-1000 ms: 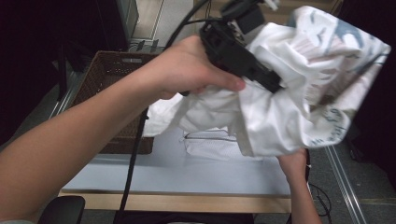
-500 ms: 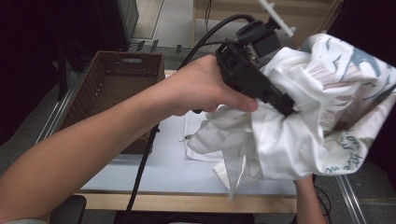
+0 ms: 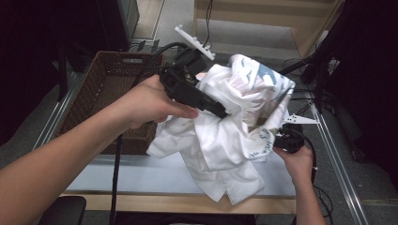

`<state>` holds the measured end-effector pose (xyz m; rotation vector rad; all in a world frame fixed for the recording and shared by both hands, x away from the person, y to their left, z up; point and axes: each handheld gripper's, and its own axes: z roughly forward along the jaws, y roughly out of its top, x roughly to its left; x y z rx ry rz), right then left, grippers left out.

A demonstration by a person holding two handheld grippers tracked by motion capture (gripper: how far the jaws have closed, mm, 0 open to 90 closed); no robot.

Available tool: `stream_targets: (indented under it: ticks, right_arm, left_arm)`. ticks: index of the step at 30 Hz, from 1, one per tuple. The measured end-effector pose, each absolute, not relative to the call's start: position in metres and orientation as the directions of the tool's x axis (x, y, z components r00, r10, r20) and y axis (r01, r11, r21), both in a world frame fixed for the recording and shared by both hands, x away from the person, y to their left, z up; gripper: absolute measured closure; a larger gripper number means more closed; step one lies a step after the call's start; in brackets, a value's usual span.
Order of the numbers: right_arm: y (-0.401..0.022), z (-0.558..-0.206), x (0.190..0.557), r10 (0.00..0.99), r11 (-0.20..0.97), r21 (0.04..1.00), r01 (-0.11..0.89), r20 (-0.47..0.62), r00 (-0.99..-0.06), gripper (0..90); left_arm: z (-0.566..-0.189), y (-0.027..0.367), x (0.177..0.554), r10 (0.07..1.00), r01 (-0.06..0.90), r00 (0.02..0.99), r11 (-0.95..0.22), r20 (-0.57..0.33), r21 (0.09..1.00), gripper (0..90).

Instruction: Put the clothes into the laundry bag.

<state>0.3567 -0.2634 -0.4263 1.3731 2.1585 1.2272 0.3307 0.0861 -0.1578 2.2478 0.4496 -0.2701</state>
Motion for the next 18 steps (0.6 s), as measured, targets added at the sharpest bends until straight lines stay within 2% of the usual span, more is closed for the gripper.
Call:
stream_targets:
  ticks: [5, 9, 14, 18]
  right_arm:
    - [-0.258, -0.426, 0.357, 0.839, 0.190, 0.791, 0.582, 0.177, -0.514, 48.8]
    - [-0.252, -0.427, 0.357, 0.826, 0.209, 0.793, 0.573, 0.171, -0.537, 49.2]
    - [-0.238, -0.429, 0.359, 0.807, 0.237, 0.788, 0.568, 0.166, -0.567, 49.4]
    - [-0.221, -0.435, 0.363, 0.789, 0.268, 0.775, 0.573, 0.164, -0.592, 45.0]
  left_arm:
    - [-0.170, 0.109, 0.336, 0.285, 0.440, 0.898, -0.598, -0.336, 0.670, 67.8]
    - [-0.184, 0.127, 0.337, 0.351, 0.454, 0.890, -0.613, -0.292, 0.646, 67.8]
    - [-0.212, 0.141, 0.335, 0.385, 0.491, 0.869, -0.582, -0.312, 0.648, 67.7]
    - [-0.237, 0.141, 0.332, 0.409, 0.502, 0.860, -0.577, -0.304, 0.644, 67.6]
